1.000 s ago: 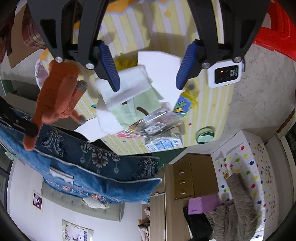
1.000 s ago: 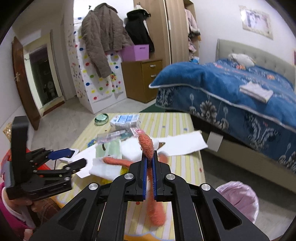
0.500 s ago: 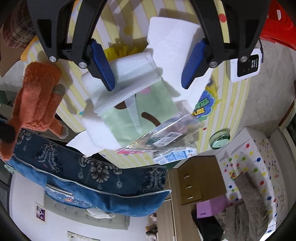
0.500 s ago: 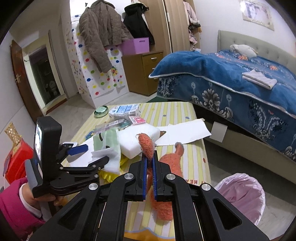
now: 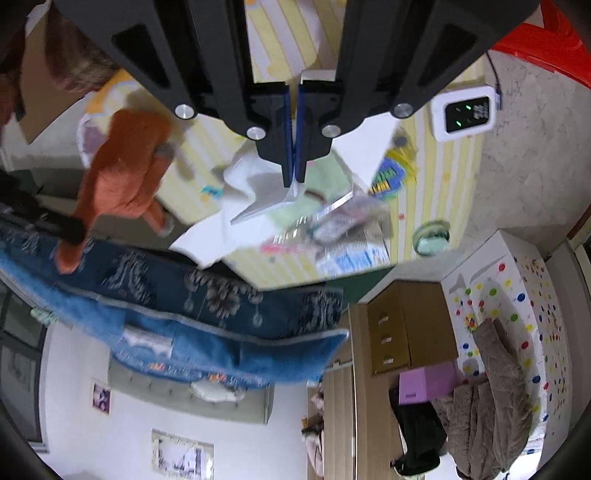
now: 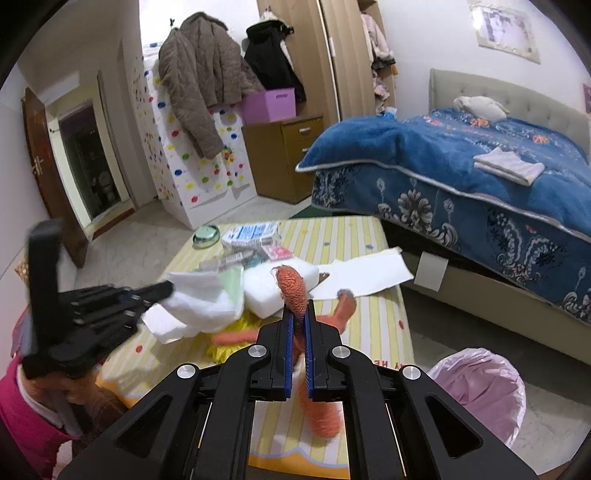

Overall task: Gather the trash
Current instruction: 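Carry the glove with the right tool while the left tool grasps a white paper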

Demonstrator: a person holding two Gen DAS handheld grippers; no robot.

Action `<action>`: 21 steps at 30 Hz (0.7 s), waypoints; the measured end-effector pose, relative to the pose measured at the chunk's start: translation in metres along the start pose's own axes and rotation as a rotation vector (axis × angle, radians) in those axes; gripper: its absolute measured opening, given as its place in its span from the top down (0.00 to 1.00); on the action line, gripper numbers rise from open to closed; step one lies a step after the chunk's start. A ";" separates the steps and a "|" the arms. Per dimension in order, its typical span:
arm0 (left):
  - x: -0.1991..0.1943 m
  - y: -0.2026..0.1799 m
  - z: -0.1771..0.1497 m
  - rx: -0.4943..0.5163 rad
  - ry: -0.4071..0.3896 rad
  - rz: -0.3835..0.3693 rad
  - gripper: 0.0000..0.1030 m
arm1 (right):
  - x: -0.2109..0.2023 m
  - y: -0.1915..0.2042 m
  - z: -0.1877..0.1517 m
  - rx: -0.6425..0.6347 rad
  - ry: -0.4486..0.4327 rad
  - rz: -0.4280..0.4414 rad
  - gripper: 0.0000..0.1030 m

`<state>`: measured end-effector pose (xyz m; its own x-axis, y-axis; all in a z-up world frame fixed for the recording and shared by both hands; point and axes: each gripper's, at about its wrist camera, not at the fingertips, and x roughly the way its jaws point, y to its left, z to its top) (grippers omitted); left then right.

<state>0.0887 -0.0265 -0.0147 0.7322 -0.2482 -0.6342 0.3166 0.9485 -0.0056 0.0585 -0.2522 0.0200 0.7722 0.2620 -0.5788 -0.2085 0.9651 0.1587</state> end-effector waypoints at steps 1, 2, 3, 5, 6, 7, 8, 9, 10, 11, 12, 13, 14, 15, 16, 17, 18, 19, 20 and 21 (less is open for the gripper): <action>-0.009 0.000 0.005 0.000 -0.017 -0.008 1.00 | -0.004 -0.001 0.002 0.003 -0.009 -0.003 0.96; -0.021 0.000 0.013 0.002 -0.039 -0.016 1.00 | -0.010 -0.003 0.005 0.007 -0.024 -0.006 0.96; -0.028 -0.001 0.018 0.004 -0.055 -0.022 1.00 | -0.015 -0.004 0.006 0.009 -0.035 -0.010 0.96; -0.043 -0.004 0.030 0.011 -0.088 -0.035 1.00 | -0.027 -0.009 0.012 0.021 -0.060 -0.019 0.96; -0.052 -0.006 0.038 0.015 -0.106 -0.042 1.00 | -0.033 -0.012 0.014 0.030 -0.072 -0.020 0.96; -0.058 -0.009 0.045 0.018 -0.119 -0.049 1.00 | -0.039 -0.015 0.016 0.038 -0.084 -0.024 0.96; -0.064 -0.012 0.050 0.020 -0.132 -0.056 1.00 | -0.043 -0.017 0.017 0.043 -0.093 -0.030 0.96; -0.071 -0.016 0.057 0.026 -0.148 -0.072 1.00 | -0.049 -0.020 0.019 0.048 -0.105 -0.036 0.96; -0.075 -0.020 0.061 0.029 -0.158 -0.081 1.00 | -0.053 -0.022 0.020 0.052 -0.112 -0.040 0.96; -0.079 -0.026 0.066 0.033 -0.167 -0.091 1.00 | -0.059 -0.025 0.020 0.058 -0.122 -0.047 0.96; -0.082 -0.030 0.068 0.035 -0.171 -0.103 1.00 | -0.064 -0.028 0.020 0.063 -0.129 -0.053 0.96; -0.084 -0.033 0.070 0.034 -0.173 -0.113 1.00 | -0.067 -0.029 0.020 0.066 -0.132 -0.057 0.96; -0.085 -0.037 0.072 0.033 -0.175 -0.122 1.00 | -0.071 -0.032 0.018 0.069 -0.136 -0.063 0.96; -0.087 -0.042 0.073 0.032 -0.178 -0.147 1.00 | -0.074 -0.034 0.017 0.071 -0.138 -0.071 0.96; -0.088 -0.045 0.073 0.032 -0.177 -0.161 1.00 | -0.077 -0.037 0.016 0.074 -0.140 -0.081 0.96; -0.088 -0.052 0.073 0.034 -0.174 -0.180 1.00 | -0.080 -0.041 0.015 0.078 -0.142 -0.091 0.96; -0.089 -0.056 0.073 0.036 -0.173 -0.195 1.00 | -0.083 -0.045 0.012 0.083 -0.144 -0.101 0.96; -0.089 -0.062 0.072 0.042 -0.170 -0.211 1.00 | -0.086 -0.050 0.010 0.089 -0.144 -0.114 0.96; -0.087 -0.068 0.072 0.049 -0.166 -0.221 1.00 | -0.089 -0.055 0.009 0.095 -0.143 -0.123 0.96; -0.085 -0.076 0.071 0.062 -0.163 -0.232 1.00 | -0.091 -0.061 0.007 0.103 -0.141 -0.135 0.96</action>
<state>0.0455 -0.0917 0.0946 0.7218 -0.4901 -0.4888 0.5193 0.8503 -0.0857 0.0051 -0.3344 0.0682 0.8669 0.1205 -0.4837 -0.0404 0.9841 0.1727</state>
